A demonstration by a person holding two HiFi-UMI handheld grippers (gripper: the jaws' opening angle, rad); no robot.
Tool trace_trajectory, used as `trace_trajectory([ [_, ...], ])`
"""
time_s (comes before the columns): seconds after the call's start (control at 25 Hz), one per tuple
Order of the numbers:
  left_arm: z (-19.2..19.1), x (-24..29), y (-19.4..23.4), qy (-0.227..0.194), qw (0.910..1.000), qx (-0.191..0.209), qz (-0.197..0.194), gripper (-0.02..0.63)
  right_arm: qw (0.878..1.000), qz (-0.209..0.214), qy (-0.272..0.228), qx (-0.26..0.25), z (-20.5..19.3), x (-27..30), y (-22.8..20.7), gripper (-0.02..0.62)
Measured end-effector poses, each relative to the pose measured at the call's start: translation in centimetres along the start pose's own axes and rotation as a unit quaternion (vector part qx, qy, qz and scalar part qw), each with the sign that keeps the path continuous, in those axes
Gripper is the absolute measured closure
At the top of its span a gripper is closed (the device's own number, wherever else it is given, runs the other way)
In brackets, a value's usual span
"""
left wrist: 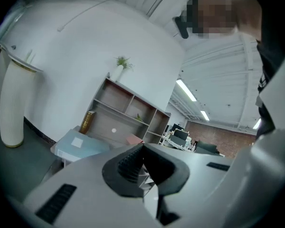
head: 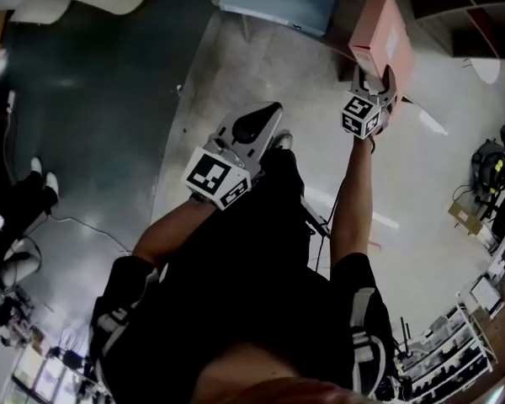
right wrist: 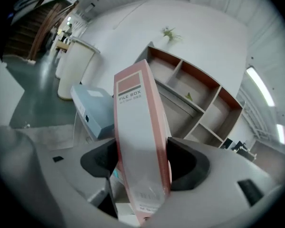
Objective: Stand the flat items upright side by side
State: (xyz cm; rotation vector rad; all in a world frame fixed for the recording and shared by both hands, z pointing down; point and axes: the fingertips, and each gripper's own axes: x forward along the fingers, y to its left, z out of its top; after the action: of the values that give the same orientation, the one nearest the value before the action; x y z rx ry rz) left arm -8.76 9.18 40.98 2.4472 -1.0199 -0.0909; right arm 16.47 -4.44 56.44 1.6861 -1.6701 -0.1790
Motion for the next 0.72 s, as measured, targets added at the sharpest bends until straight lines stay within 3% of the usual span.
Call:
trace_trajectory([
  [0.12,2.3,-0.5,-0.2,-0.017,0.9998,0.004,-0.009,0.584,0.996,-0.003,-0.017,0.092,0.6,-1.9,-2.1,0.268],
  [0.24,4.0,-1.2,0.1,-0.025,0.9994,0.011,-0.022,0.584,0.981,-0.007,-0.027,0.194,0.7,-3.9,-3.5,0.270],
  [0.36,5.3,-1.0,0.5,-0.027,0.9990,0.014,-0.033,0.584,0.965,-0.006,-0.019,0.262,0.1,-4.9,-3.9,0.272],
  [0.72,7.5,2.5,-2.0,-0.029,0.9974,0.022,-0.062,0.584,0.945,0.018,-0.006,0.326,-2.7,-5.4,-5.4,0.276],
])
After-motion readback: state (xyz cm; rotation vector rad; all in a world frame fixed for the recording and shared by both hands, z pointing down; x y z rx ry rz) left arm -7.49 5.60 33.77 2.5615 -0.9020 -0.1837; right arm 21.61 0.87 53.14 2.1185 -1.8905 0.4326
